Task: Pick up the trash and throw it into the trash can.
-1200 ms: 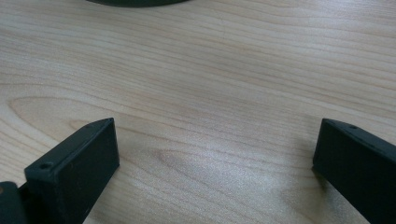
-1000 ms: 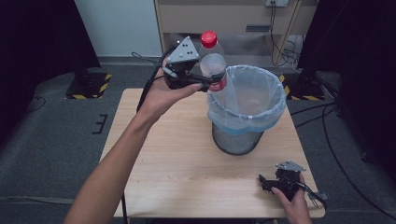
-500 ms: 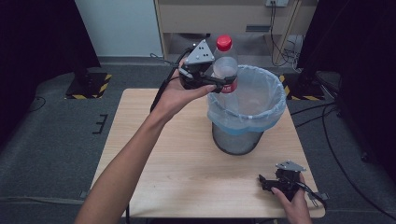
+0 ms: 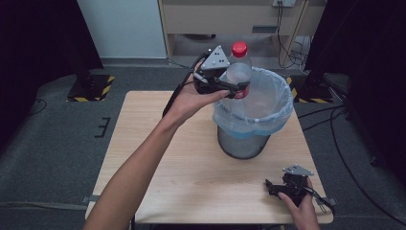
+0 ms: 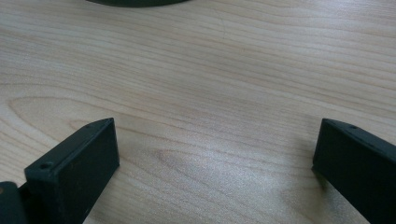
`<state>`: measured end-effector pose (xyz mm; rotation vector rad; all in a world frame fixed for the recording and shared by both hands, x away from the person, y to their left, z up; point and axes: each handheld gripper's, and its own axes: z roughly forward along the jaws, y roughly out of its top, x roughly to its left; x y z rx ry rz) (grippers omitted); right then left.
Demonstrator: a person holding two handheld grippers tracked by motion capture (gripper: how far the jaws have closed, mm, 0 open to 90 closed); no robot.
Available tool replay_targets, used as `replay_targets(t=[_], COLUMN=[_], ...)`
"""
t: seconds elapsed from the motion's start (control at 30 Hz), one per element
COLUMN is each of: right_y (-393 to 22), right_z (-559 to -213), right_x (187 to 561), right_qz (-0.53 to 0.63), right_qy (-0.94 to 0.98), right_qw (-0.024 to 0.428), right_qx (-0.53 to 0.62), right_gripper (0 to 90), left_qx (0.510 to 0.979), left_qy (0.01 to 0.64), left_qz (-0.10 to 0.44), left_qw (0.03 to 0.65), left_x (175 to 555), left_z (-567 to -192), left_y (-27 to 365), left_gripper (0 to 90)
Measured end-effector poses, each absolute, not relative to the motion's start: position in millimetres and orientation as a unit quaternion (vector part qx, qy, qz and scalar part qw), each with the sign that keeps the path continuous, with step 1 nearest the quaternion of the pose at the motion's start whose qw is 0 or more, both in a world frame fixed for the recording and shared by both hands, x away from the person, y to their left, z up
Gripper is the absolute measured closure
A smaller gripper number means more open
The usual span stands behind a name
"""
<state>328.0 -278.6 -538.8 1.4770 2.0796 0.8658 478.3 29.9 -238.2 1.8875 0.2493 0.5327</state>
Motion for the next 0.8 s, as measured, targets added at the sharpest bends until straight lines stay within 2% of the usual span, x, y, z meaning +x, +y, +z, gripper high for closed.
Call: replay_targets(t=[0.8], right_y=[-278.6], right_z=[-538.8], right_x=[327.6], right_qz=[0.314], right_qy=[0.755], right_qw=[0.221], right_qx=[0.532], right_gripper=[0.3], left_qx=[0.819], left_qy=[0.129], left_qz=[0.212], left_qw=[0.518], left_x=[497.4], left_z=[-261.8], left_y=[14.6], left_gripper=[27.2])
